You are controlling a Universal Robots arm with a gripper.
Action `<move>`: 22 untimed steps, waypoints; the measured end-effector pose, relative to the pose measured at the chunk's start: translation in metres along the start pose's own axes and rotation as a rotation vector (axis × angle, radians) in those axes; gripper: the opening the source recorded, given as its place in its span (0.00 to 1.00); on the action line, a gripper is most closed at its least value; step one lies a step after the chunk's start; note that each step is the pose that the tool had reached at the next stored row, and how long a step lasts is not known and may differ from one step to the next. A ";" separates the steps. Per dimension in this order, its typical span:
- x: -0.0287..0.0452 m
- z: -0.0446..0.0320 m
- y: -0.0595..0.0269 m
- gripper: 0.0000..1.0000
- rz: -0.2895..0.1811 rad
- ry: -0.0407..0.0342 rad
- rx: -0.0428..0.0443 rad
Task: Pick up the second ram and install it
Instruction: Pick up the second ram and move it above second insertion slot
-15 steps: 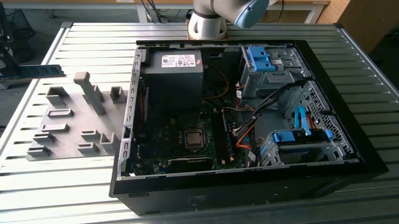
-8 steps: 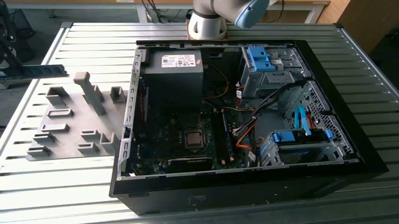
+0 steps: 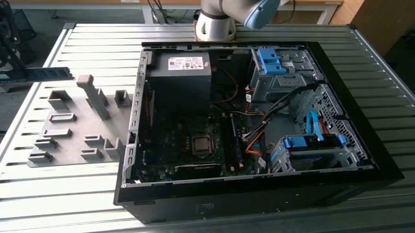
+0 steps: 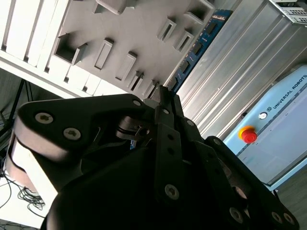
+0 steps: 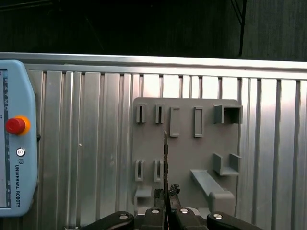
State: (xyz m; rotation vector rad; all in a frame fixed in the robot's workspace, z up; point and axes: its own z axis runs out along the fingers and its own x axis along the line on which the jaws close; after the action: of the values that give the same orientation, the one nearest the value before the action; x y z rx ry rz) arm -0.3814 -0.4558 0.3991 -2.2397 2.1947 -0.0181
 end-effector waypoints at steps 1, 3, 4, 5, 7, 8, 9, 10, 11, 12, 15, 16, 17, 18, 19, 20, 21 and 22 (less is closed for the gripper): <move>0.0000 0.0000 -0.0006 0.14 0.000 0.0000 0.0000; 0.0000 0.0000 -0.0019 0.14 0.000 0.0000 -0.0001; 0.0000 0.0000 -0.0026 0.14 0.000 0.0000 0.0000; 0.0000 0.0000 -0.0034 0.14 0.000 0.0001 -0.0001; 0.0001 0.0000 -0.0048 0.14 0.000 0.0000 0.0000; 0.0001 0.0001 -0.0055 0.14 0.000 0.0000 0.0000; 0.0001 0.0001 -0.0062 0.14 0.000 0.0000 0.0000; 0.0001 0.0001 -0.0070 0.14 0.000 0.0000 0.0001; 0.0001 0.0001 -0.0079 0.14 0.000 0.0000 0.0000; 0.0002 0.0001 -0.0088 0.14 0.000 0.0000 0.0000; 0.0002 0.0001 -0.0112 0.14 0.000 0.0000 0.0000; 0.0002 0.0001 -0.0121 0.14 0.000 0.0000 -0.0001; 0.0002 0.0001 -0.0130 0.14 0.000 0.0001 0.0000; 0.0003 0.0002 -0.0139 0.14 0.000 0.0000 0.0001; 0.0003 0.0002 -0.0149 0.14 0.000 0.0000 0.0000; 0.0003 0.0002 -0.0158 0.14 0.000 0.0000 0.0000; 0.0003 0.0002 -0.0167 0.14 0.000 0.0000 0.0000; 0.0003 0.0002 -0.0176 0.14 0.000 0.0000 0.0000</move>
State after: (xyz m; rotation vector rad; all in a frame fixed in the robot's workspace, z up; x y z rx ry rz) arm -0.3638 -0.4558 0.3991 -2.2397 2.1947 -0.0181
